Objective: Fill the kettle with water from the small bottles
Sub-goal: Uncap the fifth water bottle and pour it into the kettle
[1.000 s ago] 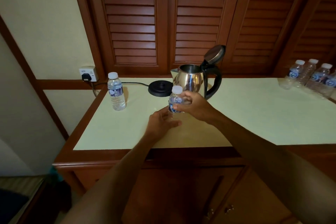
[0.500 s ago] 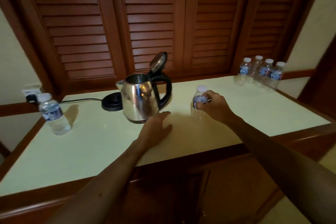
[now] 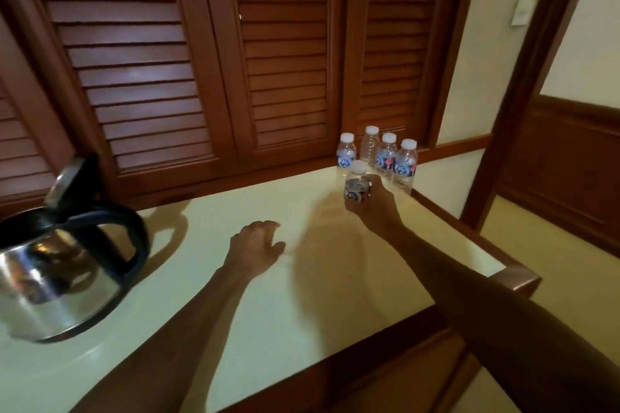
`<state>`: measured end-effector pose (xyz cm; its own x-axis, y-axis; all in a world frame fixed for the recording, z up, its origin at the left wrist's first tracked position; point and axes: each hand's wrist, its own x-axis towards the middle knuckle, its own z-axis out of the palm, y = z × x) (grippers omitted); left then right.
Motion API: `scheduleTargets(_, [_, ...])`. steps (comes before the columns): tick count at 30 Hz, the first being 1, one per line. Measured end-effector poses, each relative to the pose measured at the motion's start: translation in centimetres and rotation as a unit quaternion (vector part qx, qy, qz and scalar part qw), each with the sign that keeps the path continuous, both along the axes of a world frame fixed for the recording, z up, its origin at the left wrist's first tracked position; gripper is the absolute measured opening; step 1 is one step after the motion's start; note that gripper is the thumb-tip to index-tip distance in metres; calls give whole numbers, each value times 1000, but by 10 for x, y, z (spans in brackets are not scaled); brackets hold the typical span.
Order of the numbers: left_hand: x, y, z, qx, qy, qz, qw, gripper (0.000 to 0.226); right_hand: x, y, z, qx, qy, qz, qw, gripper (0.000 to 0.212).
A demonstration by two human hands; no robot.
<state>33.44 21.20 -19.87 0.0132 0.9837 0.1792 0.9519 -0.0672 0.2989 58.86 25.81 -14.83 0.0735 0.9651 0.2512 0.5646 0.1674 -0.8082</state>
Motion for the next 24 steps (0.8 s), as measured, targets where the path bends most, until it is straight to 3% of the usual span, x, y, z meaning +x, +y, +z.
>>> scheduleTargets(10, [6,23,-12,27,47,62,997,54,23,75,-27,-47,26,-16,998,58])
scheduleTargets(17, [8,19,-10,29,55,62,996,63,27,79,-33,-60,5,-7,998,51])
scheduleTargets(24, [9,13,-9,25,28,62,997,59,33,61,-28,-85,38,6,996,64])
